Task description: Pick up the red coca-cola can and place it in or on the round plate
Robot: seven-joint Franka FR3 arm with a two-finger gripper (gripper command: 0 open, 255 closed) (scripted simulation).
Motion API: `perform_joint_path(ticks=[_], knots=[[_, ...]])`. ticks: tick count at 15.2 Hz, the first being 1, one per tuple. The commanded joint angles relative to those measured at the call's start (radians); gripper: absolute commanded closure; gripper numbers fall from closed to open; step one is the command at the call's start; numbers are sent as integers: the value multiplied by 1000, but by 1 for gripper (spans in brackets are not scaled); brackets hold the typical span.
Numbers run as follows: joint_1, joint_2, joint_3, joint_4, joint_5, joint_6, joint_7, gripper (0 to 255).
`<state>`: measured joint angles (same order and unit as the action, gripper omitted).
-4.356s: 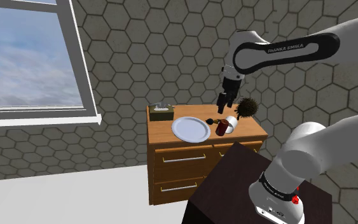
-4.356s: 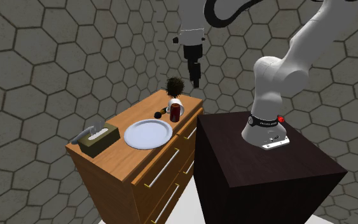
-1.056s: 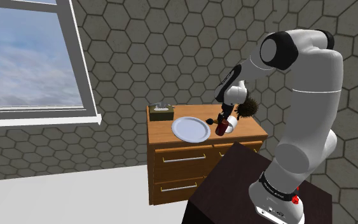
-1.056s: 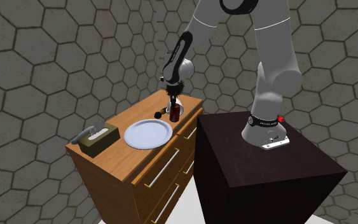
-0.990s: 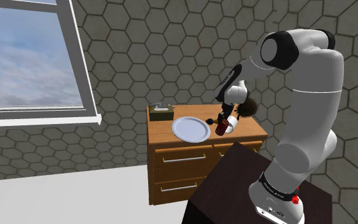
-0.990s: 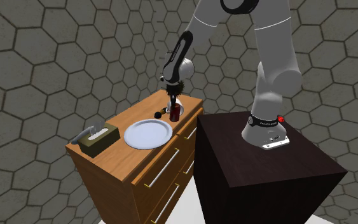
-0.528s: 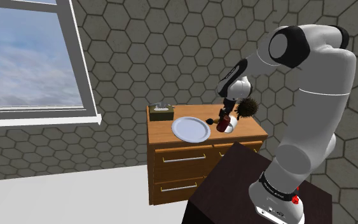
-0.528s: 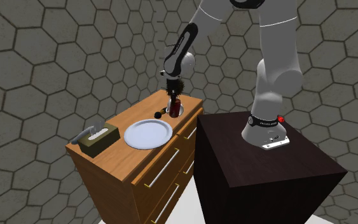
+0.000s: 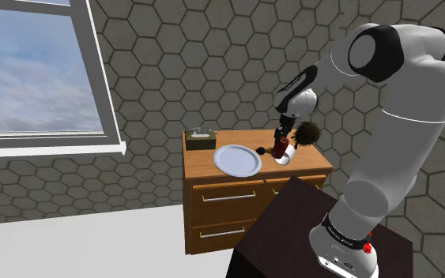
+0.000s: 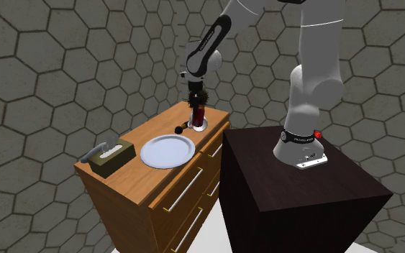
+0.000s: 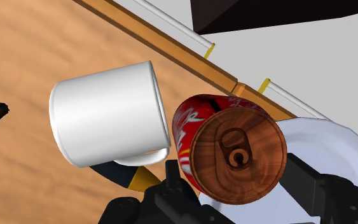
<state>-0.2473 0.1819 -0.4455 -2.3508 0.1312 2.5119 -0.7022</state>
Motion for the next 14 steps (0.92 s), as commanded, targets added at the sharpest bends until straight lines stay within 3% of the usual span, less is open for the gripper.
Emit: perform_joint_path(ticks=[1, 14], knots=[[3, -15, -5, 5, -13, -18, 9, 255], [168, 68, 103, 247, -17, -174, 302, 255]])
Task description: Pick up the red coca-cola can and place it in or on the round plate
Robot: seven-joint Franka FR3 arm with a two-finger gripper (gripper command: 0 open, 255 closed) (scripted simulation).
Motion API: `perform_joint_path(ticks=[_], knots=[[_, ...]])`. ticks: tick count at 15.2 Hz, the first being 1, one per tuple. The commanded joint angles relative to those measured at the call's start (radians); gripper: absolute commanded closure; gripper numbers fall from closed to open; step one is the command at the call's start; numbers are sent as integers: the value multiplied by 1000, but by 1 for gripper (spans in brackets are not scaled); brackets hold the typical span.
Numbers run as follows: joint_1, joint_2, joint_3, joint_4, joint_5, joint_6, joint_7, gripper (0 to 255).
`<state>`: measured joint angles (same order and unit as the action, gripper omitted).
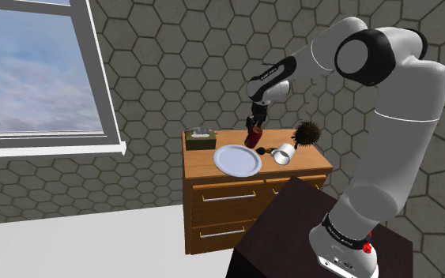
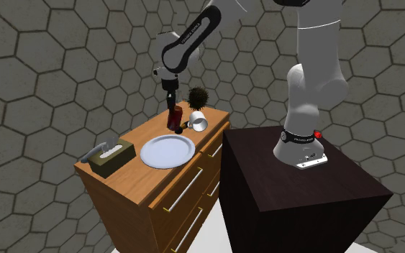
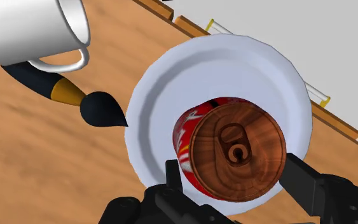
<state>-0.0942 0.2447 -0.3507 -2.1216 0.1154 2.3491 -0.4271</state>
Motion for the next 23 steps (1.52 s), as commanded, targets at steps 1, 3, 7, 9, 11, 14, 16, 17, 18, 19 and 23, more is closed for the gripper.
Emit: perform_joint_path(ticks=[1, 3, 7, 9, 11, 14, 16, 17, 18, 19, 23], knots=[[25, 18, 16, 44, 0, -26, 46, 255], [45, 45, 30, 101, 3, -56, 82, 255], [48, 79, 39, 111, 16, -33, 85, 255], [45, 97, 43, 105, 24, -11, 80, 255], [42, 114, 47, 101, 33, 11, 75, 255], [37, 142, 54, 95, 46, 43, 66, 255], [33, 162, 59, 93, 54, 64, 60, 255], [31, 172, 61, 92, 59, 74, 57, 255], [29, 182, 64, 92, 63, 84, 54, 255], [27, 192, 67, 91, 68, 94, 51, 255], [19, 233, 79, 92, 86, 134, 39, 255]])
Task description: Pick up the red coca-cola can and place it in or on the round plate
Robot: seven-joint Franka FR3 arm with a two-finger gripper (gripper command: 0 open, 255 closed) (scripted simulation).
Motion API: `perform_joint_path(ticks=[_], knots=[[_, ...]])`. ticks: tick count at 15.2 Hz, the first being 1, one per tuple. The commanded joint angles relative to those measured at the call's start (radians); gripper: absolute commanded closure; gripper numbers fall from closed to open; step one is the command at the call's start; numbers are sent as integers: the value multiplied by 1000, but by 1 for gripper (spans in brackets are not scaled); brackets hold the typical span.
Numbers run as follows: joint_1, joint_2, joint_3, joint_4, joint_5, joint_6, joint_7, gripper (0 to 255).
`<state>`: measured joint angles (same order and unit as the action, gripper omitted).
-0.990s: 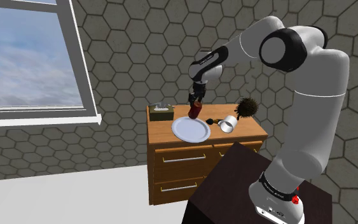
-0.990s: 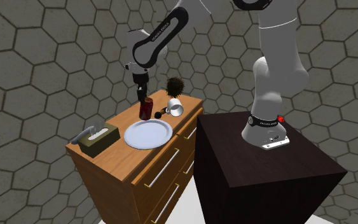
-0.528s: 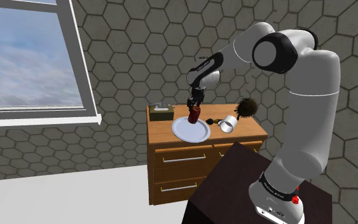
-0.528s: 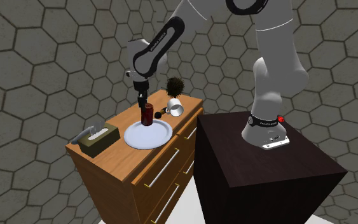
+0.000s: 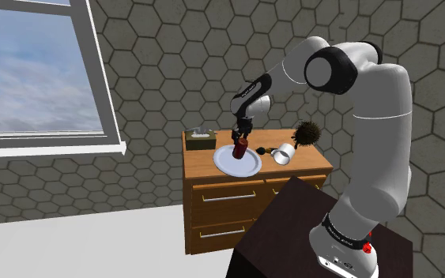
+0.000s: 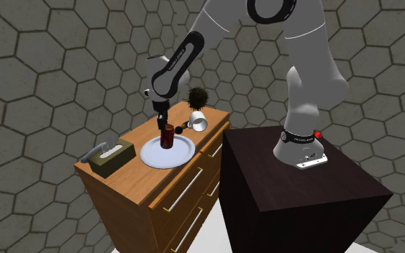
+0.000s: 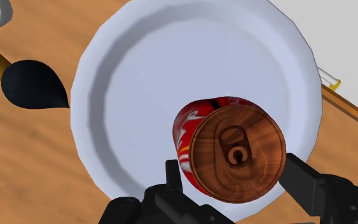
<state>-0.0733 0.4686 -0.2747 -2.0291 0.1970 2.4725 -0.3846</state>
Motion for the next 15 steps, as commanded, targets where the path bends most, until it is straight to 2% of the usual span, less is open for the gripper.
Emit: perform_joint_path(ticks=[1, 10, 11, 15], knots=[[-5, 20, 6, 0, 9, 20, -6, 255], [-10, 44, 14, 2, 19, 42, -13, 255], [-10, 44, 14, 2, 19, 42, -13, 0], [-10, 44, 14, 2, 19, 42, -13, 0]])
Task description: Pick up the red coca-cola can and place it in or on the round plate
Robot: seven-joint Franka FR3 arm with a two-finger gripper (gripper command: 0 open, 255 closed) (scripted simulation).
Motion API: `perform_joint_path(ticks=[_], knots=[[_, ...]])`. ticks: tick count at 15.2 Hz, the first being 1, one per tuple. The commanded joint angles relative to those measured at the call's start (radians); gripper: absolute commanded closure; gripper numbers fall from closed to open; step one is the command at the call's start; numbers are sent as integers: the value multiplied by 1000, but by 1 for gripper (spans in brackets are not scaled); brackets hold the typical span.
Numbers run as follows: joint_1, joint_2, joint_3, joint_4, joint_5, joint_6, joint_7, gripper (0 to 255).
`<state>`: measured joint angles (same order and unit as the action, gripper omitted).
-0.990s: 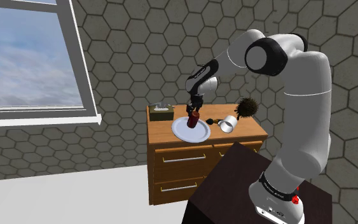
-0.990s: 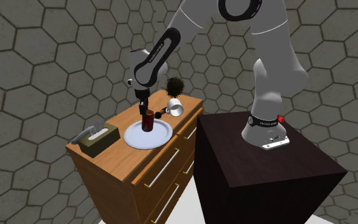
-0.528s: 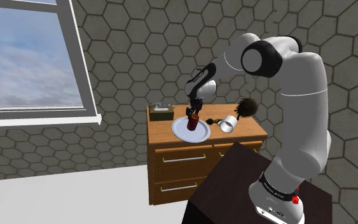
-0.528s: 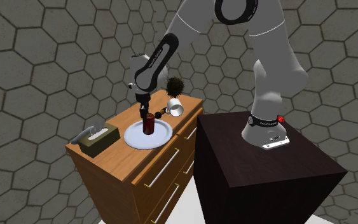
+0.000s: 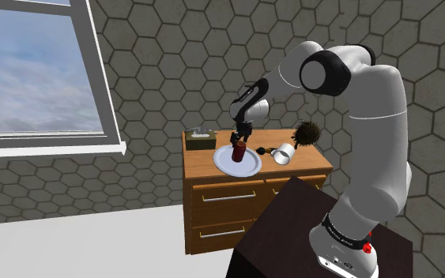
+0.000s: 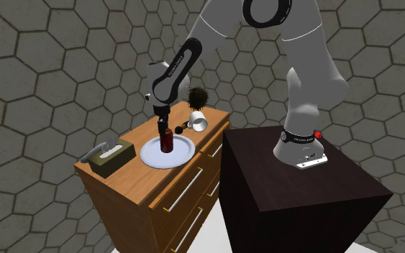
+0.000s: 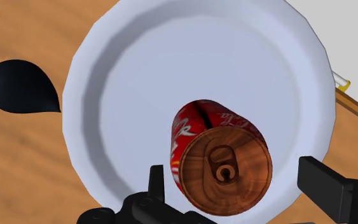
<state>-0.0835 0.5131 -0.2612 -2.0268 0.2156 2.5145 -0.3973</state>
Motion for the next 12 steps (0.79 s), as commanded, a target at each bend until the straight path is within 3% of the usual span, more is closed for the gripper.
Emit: perform_joint_path(ticks=[1, 5, 12], knots=[[0, 0, 0, 0, 0, 0, 0, 0], [22, -99, -30, -3, -42, -94, 28, 0], [22, -99, -29, -3, -42, -94, 28, 0]])
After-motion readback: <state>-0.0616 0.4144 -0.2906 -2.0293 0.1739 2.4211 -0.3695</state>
